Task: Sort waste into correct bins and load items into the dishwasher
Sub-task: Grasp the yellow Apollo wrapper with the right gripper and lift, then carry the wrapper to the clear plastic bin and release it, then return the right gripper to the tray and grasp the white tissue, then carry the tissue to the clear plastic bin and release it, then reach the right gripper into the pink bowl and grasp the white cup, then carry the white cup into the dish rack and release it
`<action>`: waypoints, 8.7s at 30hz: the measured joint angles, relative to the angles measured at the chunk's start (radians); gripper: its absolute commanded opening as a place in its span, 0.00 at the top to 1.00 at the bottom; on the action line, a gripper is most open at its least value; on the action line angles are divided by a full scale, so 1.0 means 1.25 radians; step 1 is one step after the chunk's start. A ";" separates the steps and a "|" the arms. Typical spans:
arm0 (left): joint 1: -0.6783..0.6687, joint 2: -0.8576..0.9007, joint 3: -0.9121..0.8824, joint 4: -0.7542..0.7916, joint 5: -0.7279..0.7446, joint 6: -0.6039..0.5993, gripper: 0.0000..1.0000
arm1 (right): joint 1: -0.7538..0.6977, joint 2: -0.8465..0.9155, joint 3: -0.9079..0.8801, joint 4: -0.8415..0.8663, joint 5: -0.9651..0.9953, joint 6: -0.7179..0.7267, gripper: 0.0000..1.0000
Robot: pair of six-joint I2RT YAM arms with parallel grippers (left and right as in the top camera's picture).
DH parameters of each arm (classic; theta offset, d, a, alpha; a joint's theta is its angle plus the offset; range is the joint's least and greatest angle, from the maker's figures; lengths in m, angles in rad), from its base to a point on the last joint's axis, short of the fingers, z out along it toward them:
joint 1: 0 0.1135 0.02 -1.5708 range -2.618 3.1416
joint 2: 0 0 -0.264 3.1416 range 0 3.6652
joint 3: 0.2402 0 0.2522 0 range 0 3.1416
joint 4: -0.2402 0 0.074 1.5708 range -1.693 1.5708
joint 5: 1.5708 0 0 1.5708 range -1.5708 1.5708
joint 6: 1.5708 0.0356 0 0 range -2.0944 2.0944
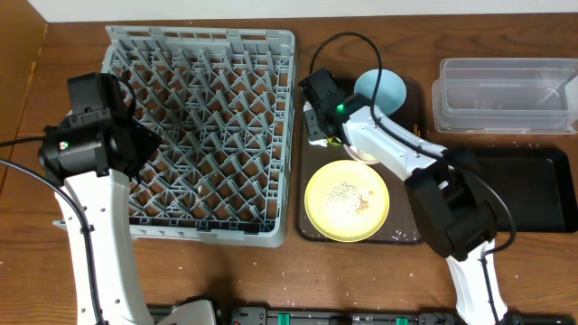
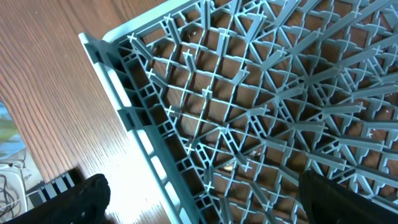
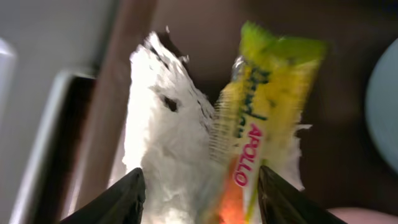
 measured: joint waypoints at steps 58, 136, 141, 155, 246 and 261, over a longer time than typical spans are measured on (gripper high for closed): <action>0.000 0.000 0.000 0.000 0.000 0.000 0.02 | -0.548 -0.288 0.007 -0.208 0.016 0.466 0.99; 0.000 0.000 0.000 0.000 0.000 0.000 0.02 | -0.019 0.011 0.015 -0.060 -0.128 -0.099 0.98; 0.000 0.000 0.000 0.000 0.000 0.000 0.02 | -0.047 -0.102 0.037 -0.061 -0.117 -0.043 0.98; 0.000 0.000 0.000 0.000 0.000 0.000 0.02 | -0.396 -0.283 0.060 -0.226 0.022 0.368 0.99; 0.000 0.000 0.000 0.000 0.000 0.000 0.02 | -0.078 -0.173 0.031 -0.435 -0.093 0.039 0.99; 0.000 0.000 0.000 0.001 0.000 0.000 0.02 | -0.072 -0.170 0.196 -0.013 -0.435 -0.046 0.99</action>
